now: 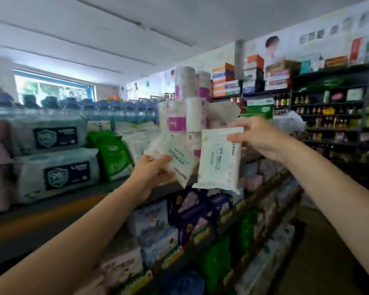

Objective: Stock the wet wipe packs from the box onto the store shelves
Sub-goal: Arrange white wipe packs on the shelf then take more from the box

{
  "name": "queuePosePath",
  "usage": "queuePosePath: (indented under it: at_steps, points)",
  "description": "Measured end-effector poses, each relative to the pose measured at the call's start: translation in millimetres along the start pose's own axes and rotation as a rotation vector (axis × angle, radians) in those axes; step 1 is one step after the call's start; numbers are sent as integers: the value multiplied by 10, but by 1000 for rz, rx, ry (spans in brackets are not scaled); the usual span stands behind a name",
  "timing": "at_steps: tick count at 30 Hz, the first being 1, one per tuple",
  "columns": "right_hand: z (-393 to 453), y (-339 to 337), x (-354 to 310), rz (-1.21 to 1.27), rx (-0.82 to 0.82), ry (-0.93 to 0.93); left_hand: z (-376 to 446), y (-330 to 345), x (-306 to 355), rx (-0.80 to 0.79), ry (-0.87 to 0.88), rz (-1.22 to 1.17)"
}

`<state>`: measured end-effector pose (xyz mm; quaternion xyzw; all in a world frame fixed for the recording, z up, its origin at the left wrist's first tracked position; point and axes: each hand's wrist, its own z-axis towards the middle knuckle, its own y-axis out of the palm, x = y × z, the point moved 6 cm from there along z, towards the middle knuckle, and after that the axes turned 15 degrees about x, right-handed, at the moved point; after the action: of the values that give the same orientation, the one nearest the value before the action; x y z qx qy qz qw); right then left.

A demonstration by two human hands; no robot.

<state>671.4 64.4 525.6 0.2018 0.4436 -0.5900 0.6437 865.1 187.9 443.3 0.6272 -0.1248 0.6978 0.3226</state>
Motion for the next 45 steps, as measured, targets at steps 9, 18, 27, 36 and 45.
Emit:
queuePosePath:
  at_steps: [9,18,27,36,45]
  points:
    - [734,890,-117,728,-178,274,526,-48,516,140,3,-442]
    - [1197,1392,-399,879,-537,278,1047,87,963,-63,279,-250]
    - [1704,1772,-304,324,-336,-225,1400,-638,797,99,310,469]
    - [1635,2320,-244,152,-677,-487,1628,-423,357,25,266,843]
    - [1911,2091,-196,292,-576,-461,1774,-548,821,233,351,823]
